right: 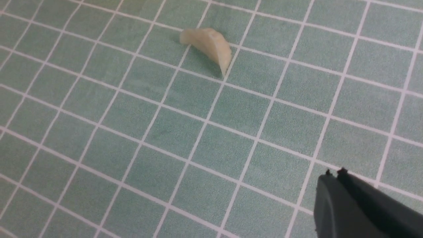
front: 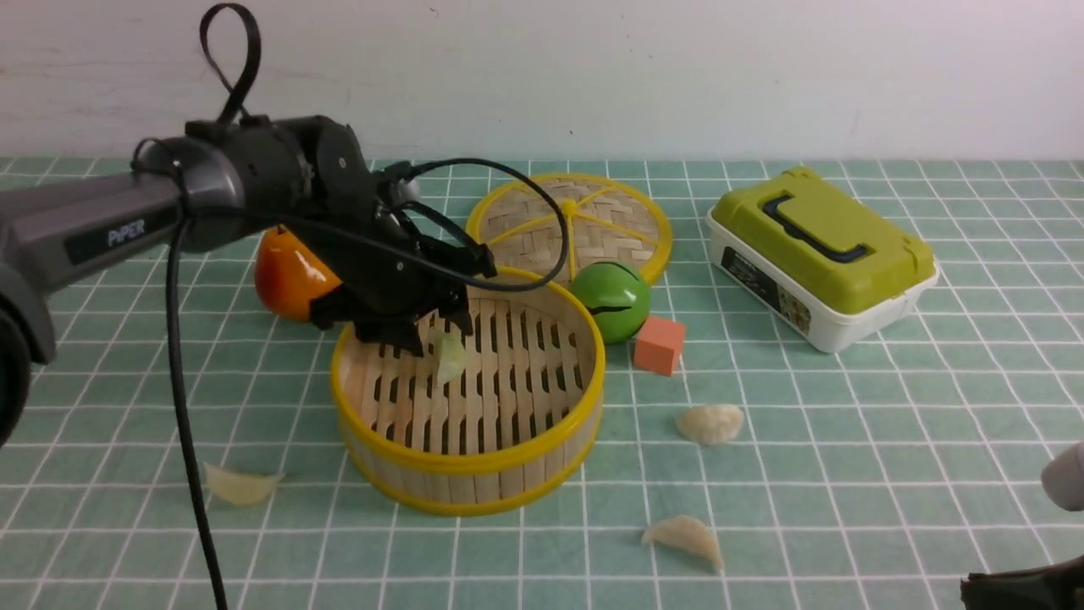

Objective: Put the dumplings into the steamer on the table with the blue tablecloth.
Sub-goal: 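Place the dumpling into the bamboo steamer basket with the left gripper, then reach for and grasp a dumpling on the table with the left gripper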

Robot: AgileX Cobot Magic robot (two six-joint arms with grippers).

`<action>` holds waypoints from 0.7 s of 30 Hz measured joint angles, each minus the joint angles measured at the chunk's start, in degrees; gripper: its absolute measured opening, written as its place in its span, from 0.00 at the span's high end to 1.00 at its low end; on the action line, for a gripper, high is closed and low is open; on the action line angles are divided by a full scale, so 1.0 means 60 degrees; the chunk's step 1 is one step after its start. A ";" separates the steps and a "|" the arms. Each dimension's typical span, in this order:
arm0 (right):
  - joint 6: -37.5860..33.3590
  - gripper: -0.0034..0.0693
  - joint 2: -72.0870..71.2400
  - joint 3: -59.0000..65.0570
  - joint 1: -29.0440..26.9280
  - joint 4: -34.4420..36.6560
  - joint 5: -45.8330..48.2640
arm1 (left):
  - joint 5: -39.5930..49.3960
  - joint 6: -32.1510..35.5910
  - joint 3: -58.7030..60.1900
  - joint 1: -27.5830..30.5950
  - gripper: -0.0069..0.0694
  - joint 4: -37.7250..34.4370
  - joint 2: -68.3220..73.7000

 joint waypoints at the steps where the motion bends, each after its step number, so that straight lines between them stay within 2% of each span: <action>1: 0.0000 0.94 0.0000 0.0000 0.0000 0.0000 0.0022 | 0.0234 0.0052 -0.0020 0.0000 0.35 0.0281 -0.0371; 5: 0.0000 0.94 0.0000 0.0000 0.0000 0.0000 0.0039 | 0.1317 0.0114 -0.0007 0.0000 0.40 0.1715 -0.2199; 10: 0.0000 0.94 0.0000 0.0000 0.0000 0.0153 0.0061 | 0.1613 -0.0354 0.1971 0.0383 0.58 0.2947 -0.4022; 12: 0.0000 0.93 0.0000 0.0000 0.0000 0.0282 0.0061 | 0.0981 -0.0748 0.3971 0.0760 0.71 0.3006 -0.4352; 13: 0.0000 0.93 0.0000 0.0000 0.0000 0.0292 0.0061 | 0.0981 -0.0778 0.3971 0.0791 0.71 0.3006 -0.4361; 15: 0.0000 0.93 0.0000 0.0000 0.0000 0.0327 0.0061 | 0.0058 -0.1040 0.5602 0.1084 0.84 0.2788 -0.4344; 17: 0.0000 0.92 0.0000 0.0000 0.0000 0.0409 0.0061 | -0.0806 -0.1131 0.6513 0.1178 0.93 0.2573 -0.4271; 21: 0.0000 0.92 0.0000 0.0000 0.0000 0.0497 0.0061 | -0.2056 -0.1182 0.7026 0.1212 0.93 0.2626 -0.3936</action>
